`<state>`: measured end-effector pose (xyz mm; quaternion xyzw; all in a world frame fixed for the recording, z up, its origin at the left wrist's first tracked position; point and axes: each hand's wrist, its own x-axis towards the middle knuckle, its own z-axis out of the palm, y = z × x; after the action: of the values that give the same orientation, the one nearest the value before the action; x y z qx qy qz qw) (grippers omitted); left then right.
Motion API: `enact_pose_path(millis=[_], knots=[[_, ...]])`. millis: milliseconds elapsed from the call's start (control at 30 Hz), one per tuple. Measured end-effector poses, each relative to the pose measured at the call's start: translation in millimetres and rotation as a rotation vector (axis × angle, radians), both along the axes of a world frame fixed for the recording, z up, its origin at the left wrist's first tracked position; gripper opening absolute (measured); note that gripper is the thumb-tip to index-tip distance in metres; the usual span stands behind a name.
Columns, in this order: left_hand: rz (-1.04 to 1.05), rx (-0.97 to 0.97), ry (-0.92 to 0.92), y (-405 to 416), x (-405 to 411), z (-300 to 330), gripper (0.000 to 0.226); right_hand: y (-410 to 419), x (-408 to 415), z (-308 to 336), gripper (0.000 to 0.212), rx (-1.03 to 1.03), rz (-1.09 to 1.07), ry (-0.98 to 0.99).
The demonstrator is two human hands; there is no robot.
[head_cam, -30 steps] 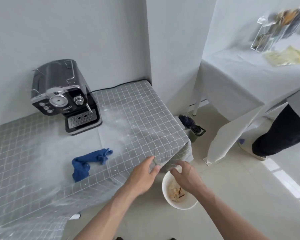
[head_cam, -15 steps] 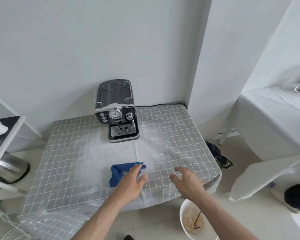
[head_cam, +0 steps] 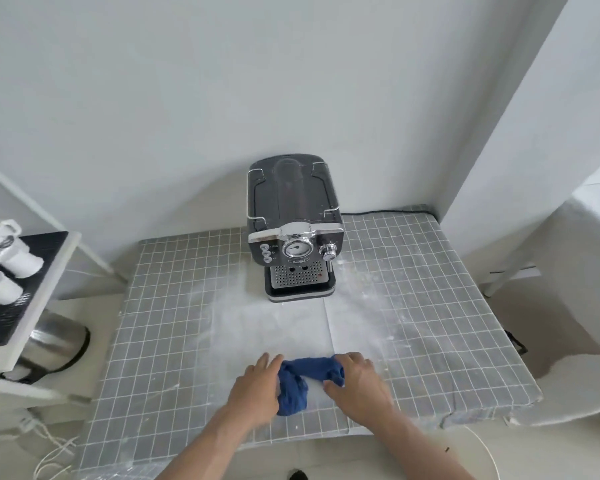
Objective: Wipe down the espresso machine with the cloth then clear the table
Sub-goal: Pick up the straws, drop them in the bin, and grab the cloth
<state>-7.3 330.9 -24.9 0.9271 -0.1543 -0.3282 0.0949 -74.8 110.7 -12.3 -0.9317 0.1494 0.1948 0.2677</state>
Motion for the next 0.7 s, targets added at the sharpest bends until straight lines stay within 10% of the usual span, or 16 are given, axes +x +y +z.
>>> enact_pose_path(millis=[167,433,700], knots=[[-0.099,-0.069,0.014,-3.3,16.1,-29.8,0.079,31.9,11.2,-28.3,0.083,-0.068,0.003,0.072],[0.164,-0.325,-0.033,-1.4,25.6,-49.6,0.021,39.7,23.1,-37.0,0.099,-0.065,0.041,0.057],[0.202,-0.181,-0.109,3.7,10.7,-41.9,0.037,45.3,21.4,-77.2,0.050,-0.221,0.195,-0.078]])
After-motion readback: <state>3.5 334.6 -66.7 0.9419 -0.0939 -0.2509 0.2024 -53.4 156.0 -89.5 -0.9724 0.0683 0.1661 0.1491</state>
